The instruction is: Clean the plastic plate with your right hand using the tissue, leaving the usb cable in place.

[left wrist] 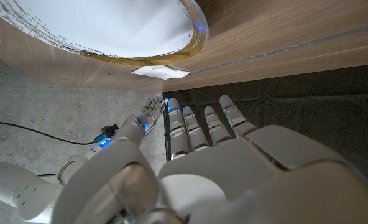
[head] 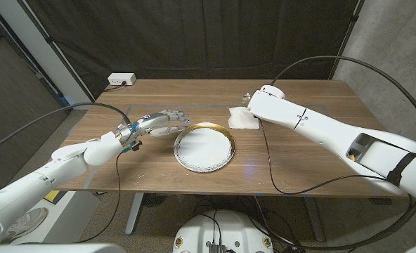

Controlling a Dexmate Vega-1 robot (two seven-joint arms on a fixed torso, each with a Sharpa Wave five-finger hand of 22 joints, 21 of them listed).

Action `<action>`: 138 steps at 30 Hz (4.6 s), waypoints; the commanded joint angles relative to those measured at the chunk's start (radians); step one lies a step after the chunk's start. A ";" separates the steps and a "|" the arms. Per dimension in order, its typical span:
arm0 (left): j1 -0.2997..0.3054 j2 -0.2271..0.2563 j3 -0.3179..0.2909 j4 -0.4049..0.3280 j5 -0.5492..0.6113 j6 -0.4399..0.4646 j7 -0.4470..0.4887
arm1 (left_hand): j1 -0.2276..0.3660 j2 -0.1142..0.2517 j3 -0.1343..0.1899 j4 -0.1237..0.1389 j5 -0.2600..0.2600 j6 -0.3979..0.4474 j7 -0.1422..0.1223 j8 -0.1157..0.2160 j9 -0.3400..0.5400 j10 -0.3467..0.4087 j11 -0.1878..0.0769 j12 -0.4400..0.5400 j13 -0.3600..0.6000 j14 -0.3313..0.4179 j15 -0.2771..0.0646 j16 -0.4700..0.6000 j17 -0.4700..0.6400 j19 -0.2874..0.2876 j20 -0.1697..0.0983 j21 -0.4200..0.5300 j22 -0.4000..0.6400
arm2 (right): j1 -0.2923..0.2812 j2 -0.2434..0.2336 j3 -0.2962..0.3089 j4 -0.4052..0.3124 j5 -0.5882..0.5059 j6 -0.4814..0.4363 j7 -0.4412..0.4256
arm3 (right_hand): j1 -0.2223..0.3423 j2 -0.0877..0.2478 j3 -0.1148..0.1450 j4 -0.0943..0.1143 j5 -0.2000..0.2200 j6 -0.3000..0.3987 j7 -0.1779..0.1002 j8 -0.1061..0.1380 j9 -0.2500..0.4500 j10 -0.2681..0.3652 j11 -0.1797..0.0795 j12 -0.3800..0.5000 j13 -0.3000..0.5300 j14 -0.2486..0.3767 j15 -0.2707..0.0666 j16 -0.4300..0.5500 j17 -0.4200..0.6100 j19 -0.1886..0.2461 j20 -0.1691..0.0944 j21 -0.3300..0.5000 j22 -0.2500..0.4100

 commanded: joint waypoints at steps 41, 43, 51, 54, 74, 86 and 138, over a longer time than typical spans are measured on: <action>-0.064 0.029 0.118 -0.021 0.117 0.101 -0.014 | -0.060 0.019 0.022 0.097 0.009 -0.022 -0.026 -0.041 -0.001 -0.010 -0.007 -0.002 0.000 -0.038 -0.085 -0.001 0.004 -0.061 0.023 -0.042 0.003 | 0.233 0.108 -0.299 0.179 -0.008 -0.018 0.124 | 0.083 -0.135 -0.077 -0.002 0.007 0.005 -0.020 -0.010 0.000 0.034 -0.019 -0.002 0.002 0.054 -0.024 0.004 0.005 0.055 -0.004 0.014 0.001; -0.065 0.030 0.120 -0.021 0.118 0.102 -0.013 | -0.061 0.019 0.021 0.098 0.009 -0.021 -0.026 -0.041 -0.001 -0.009 -0.008 -0.002 0.000 -0.038 -0.086 -0.001 0.004 -0.061 0.022 -0.042 0.003 | 0.242 0.117 -0.310 0.193 -0.004 -0.026 0.137 | 0.087 -0.138 -0.080 -0.002 0.010 -0.001 -0.018 -0.011 0.000 0.023 -0.017 -0.007 0.002 0.043 -0.023 0.000 0.005 0.051 -0.003 0.013 0.001; -0.065 0.032 0.123 -0.021 0.120 0.104 -0.009 | -0.067 0.017 0.021 0.104 0.009 -0.019 -0.020 -0.042 -0.001 -0.009 -0.006 -0.003 0.000 -0.042 -0.089 -0.002 0.004 -0.062 0.017 -0.044 0.003 | 0.271 0.154 -0.350 0.254 0.009 -0.037 0.173 | 0.099 -0.146 -0.087 -0.004 0.015 -0.012 -0.021 -0.014 0.000 0.004 -0.016 -0.014 0.003 0.023 -0.017 -0.005 0.005 0.042 -0.004 0.008 0.001; -0.064 0.035 0.123 -0.023 0.119 0.106 -0.009 | -0.069 0.017 0.021 0.107 0.009 -0.017 -0.019 -0.042 -0.001 -0.008 -0.005 -0.003 0.000 -0.043 -0.091 -0.002 0.004 -0.062 0.016 -0.045 0.003 | 0.280 0.163 -0.363 0.270 0.013 -0.037 0.184 | 0.104 -0.147 -0.088 -0.005 0.017 -0.010 -0.022 -0.013 0.000 0.001 -0.018 -0.014 0.003 0.020 -0.016 -0.006 0.005 0.041 -0.004 0.007 0.001; -0.058 0.043 0.121 -0.030 0.122 0.106 0.000 | -0.084 0.016 0.021 0.123 0.010 -0.008 -0.018 -0.042 -0.001 -0.003 -0.003 -0.002 0.000 -0.045 -0.101 -0.001 0.003 -0.062 0.011 -0.049 0.004 | 0.321 0.211 -0.419 0.356 0.035 -0.026 0.243 | 0.143 -0.152 -0.099 -0.004 0.032 -0.041 -0.026 -0.021 0.001 -0.048 -0.019 -0.025 0.004 -0.021 -0.008 -0.009 0.005 0.026 -0.007 -0.003 0.001; -0.060 0.042 0.123 -0.022 0.120 0.101 0.002 | -0.093 0.016 0.022 0.132 0.011 0.000 -0.014 -0.042 -0.001 0.003 -0.005 -0.002 0.000 -0.045 -0.106 -0.001 0.002 -0.062 0.009 -0.052 0.004 | 0.342 0.244 -0.457 0.417 0.040 -0.012 0.288 | 0.163 -0.156 -0.102 -0.007 0.039 -0.056 -0.028 -0.021 0.001 -0.061 -0.024 -0.025 0.004 -0.031 -0.009 -0.007 0.004 0.022 -0.006 -0.006 0.001; -0.136 0.000 0.163 0.043 0.124 0.078 -0.020 | -0.123 0.012 0.024 0.151 0.013 -0.001 -0.015 -0.049 -0.001 0.000 0.001 -0.006 0.000 -0.047 -0.111 -0.002 0.001 -0.058 0.001 -0.059 0.004 | 0.189 0.314 -0.356 0.560 -0.123 0.031 0.108 | 0.472 -0.145 -0.106 0.000 0.111 0.391 -0.116 0.077 -0.005 0.446 -0.156 0.112 0.008 0.579 -0.202 0.134 0.069 0.310 -0.083 0.209 0.051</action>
